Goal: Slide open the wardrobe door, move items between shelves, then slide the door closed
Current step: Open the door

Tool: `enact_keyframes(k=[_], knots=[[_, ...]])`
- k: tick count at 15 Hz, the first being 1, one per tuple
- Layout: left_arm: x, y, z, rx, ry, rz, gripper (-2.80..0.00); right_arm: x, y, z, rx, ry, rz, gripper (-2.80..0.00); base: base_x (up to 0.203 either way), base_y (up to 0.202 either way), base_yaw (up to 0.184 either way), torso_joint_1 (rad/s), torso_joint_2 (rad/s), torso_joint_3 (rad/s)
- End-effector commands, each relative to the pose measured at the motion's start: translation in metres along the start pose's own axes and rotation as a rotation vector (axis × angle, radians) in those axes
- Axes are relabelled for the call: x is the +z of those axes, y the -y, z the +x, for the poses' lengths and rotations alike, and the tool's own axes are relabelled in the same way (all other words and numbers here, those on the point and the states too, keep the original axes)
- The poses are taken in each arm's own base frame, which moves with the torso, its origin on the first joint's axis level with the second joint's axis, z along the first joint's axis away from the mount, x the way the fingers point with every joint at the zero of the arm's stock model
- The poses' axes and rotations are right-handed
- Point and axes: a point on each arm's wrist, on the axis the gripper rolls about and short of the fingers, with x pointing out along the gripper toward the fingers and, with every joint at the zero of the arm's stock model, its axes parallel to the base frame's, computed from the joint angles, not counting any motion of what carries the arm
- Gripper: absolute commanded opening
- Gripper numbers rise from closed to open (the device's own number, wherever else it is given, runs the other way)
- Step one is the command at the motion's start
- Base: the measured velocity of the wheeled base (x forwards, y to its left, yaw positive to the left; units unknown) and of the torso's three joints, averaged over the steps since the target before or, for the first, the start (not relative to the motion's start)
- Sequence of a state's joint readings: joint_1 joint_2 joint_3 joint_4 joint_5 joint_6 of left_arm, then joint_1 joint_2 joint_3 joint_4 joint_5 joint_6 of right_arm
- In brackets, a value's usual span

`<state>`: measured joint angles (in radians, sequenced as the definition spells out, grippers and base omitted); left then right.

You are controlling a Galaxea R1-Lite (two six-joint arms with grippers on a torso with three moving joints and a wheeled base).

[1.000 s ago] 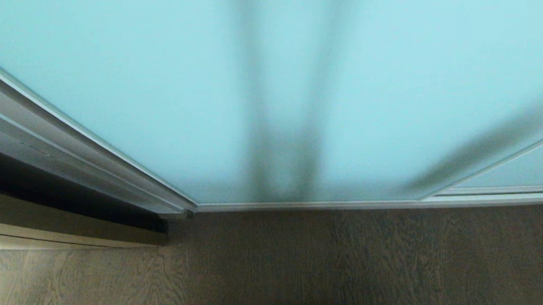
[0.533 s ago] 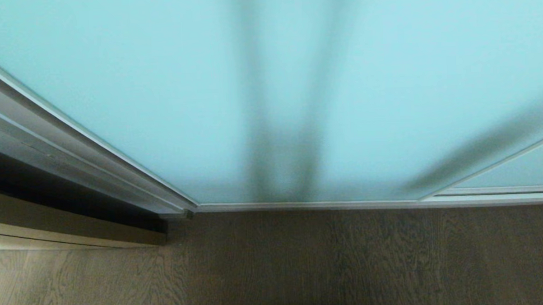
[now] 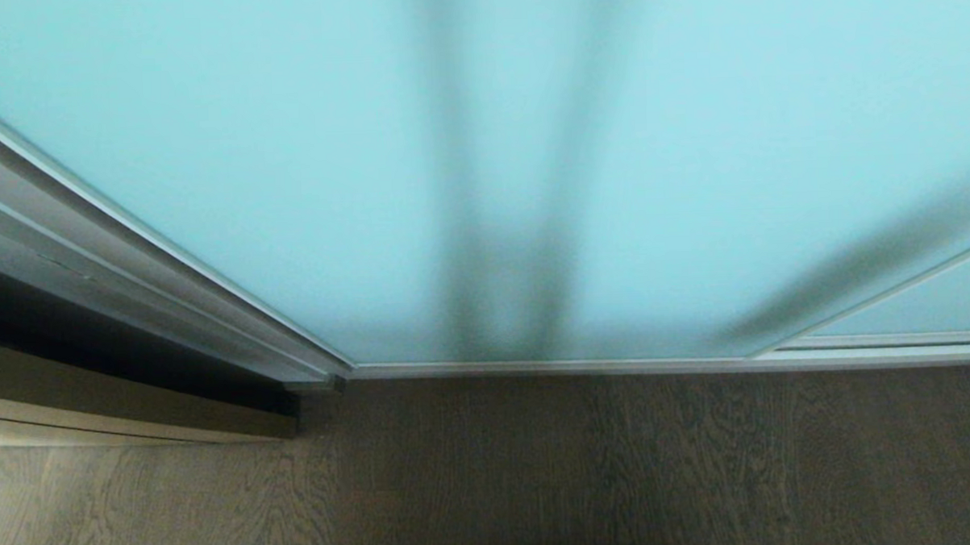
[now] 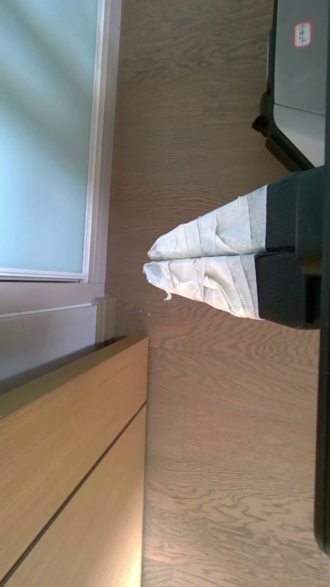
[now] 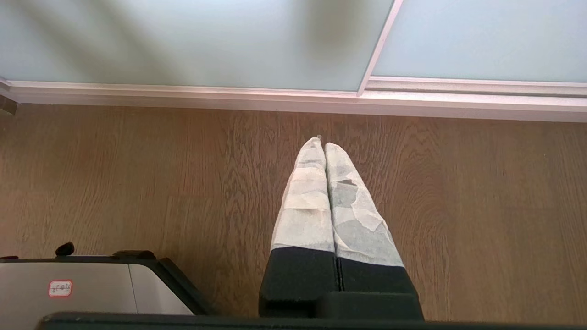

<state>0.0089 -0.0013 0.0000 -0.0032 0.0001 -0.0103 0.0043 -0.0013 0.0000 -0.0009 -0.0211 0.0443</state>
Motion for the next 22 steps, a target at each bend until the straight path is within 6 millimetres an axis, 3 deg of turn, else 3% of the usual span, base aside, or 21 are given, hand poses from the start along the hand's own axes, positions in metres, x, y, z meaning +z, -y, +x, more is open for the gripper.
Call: enact_keyframes(k=[1,8,10,16,22], knots=[[0.000,0.000,0.000,0.001,-0.001,0.000,-2.80,0.000,0.000,0.000,0.000,-0.001,0.000,-2.80,0.000,0.000,0.000,0.000,0.00,0.000],[0.000,0.000,0.000,0.000,-0.001,0.000,-2.80,0.000,0.000,0.000,-0.002,0.000,-0.009,-2.80,0.000,0.000,0.000,0.000,0.00,0.000],[0.000,0.000,0.000,0.000,-0.003,0.000,-2.80,0.011,0.000,-0.003,0.001,0.025,-0.011,-2.80,0.000,0.000,0.000,0.000,0.00,0.000],[0.000,0.000,0.000,0.001,-0.001,0.000,-2.80,0.098,-0.004,-0.019,0.017,0.064,-0.001,-2.80,0.000,0.000,0.000,0.000,0.00,0.000],[0.000,0.000,0.000,0.000,-0.003,0.000,-2.80,0.204,-0.009,0.011,0.069,0.051,0.129,-2.80,0.000,0.000,0.000,0.000,0.00,0.000]])
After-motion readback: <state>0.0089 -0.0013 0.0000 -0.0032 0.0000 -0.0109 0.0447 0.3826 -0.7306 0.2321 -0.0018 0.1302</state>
